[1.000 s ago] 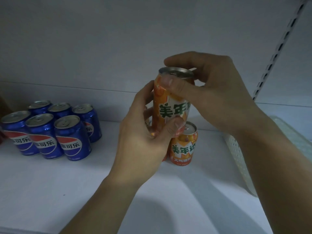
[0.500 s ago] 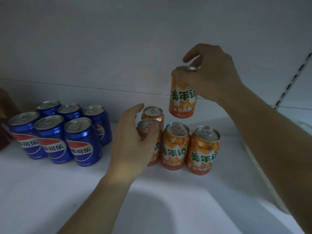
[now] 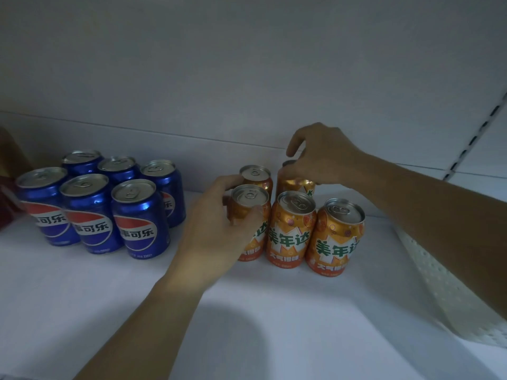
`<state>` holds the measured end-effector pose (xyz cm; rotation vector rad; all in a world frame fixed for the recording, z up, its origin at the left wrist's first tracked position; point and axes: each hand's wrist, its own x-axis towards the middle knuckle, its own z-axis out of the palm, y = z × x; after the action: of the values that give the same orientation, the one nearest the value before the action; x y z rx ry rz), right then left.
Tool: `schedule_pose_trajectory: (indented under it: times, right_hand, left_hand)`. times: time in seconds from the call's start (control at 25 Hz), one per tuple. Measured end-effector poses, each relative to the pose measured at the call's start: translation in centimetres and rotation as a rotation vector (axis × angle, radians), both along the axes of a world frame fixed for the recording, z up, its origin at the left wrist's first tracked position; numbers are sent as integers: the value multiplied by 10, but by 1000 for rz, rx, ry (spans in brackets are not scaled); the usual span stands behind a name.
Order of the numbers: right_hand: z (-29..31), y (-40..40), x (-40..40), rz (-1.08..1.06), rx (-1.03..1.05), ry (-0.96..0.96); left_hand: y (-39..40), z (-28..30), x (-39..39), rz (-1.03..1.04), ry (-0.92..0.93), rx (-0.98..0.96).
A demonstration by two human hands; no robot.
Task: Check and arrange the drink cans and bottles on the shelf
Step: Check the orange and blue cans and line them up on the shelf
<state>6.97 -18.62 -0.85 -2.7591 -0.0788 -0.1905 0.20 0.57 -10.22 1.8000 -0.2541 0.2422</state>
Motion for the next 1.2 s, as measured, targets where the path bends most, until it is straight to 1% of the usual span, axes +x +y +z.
schedule_pose_trajectory:
  times: [0.2,0.56,0.76,0.88,1.04,1.12,1.2]
  right_hand:
    - [-4,9,-2,-8,56,97]
    - [1,9,1,-8,63,211]
    - [1,6,0,12,59,239]
    - [0,8,-3,17,34,210]
    - [1,10,-10,42,-16,192]
    - [4,9,-18,22,28,87]
    - [11,7,-39,-27,219,-114]
  left_hand:
    - [1,0,0,8,-6,43]
    - [3,0,1,-26,-3,33]
    - [4,-7,1,-74,98,181]
    - [4,-11,2,-53,139,170]
    - [2,-10,-1,-38,145,154]
    - [3,-9,-4,-33,137,177]
    - [6,-2,-7,-11,125,177]
